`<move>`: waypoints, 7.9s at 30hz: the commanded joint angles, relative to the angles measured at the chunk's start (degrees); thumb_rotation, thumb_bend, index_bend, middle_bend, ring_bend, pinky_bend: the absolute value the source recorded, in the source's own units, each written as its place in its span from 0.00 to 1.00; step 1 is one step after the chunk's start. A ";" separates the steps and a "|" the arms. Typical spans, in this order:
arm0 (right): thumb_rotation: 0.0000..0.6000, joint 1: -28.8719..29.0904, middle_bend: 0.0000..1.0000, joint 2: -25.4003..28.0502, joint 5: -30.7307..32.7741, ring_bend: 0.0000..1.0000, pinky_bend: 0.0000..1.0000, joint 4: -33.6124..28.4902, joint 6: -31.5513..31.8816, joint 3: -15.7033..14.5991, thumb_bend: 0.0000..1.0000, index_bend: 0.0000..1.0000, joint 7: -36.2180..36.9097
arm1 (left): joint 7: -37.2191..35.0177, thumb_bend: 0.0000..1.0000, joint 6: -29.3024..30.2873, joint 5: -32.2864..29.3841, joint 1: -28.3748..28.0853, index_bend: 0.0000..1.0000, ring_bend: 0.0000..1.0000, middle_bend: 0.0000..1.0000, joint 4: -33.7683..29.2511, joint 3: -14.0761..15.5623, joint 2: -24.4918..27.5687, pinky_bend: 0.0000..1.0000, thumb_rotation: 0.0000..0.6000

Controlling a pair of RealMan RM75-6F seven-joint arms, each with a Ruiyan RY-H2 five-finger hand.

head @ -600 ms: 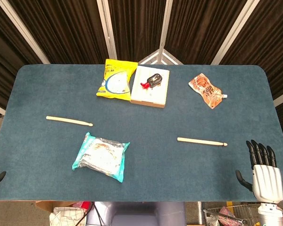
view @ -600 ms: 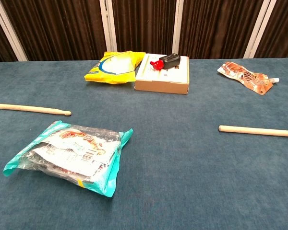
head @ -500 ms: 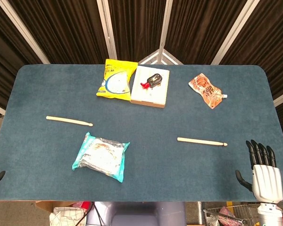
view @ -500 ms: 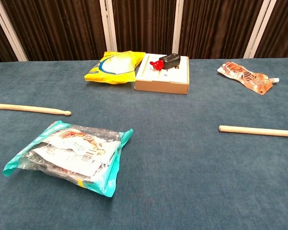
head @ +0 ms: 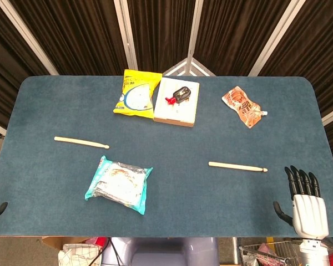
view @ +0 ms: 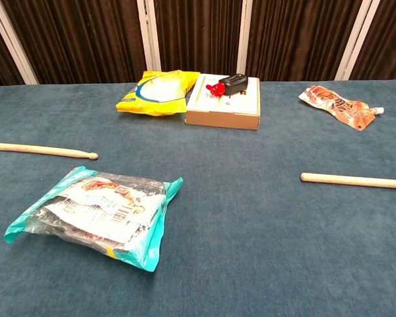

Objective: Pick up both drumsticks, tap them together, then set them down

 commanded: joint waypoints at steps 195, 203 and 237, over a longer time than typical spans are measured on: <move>1.00 27.96 0.66 0.51 7.03 0.36 0.00 10.51 -8.59 14.97 0.43 0.70 24.87 | -10.07 0.31 -51.19 -12.73 -42.87 0.38 0.00 0.36 57.64 -7.44 -35.39 0.00 1.00; 1.00 27.56 0.66 0.31 7.22 0.36 0.00 10.68 -7.97 15.13 0.43 0.70 24.64 | -5.82 0.32 -52.49 -13.50 -43.50 0.45 0.00 0.43 58.15 -6.84 -36.50 0.00 1.00; 1.00 26.76 0.66 -0.14 7.37 0.36 0.00 11.49 -8.01 14.82 0.43 0.71 24.76 | 11.03 0.32 -54.79 -23.08 -43.06 0.54 0.05 0.54 50.99 -7.62 -32.97 0.00 1.00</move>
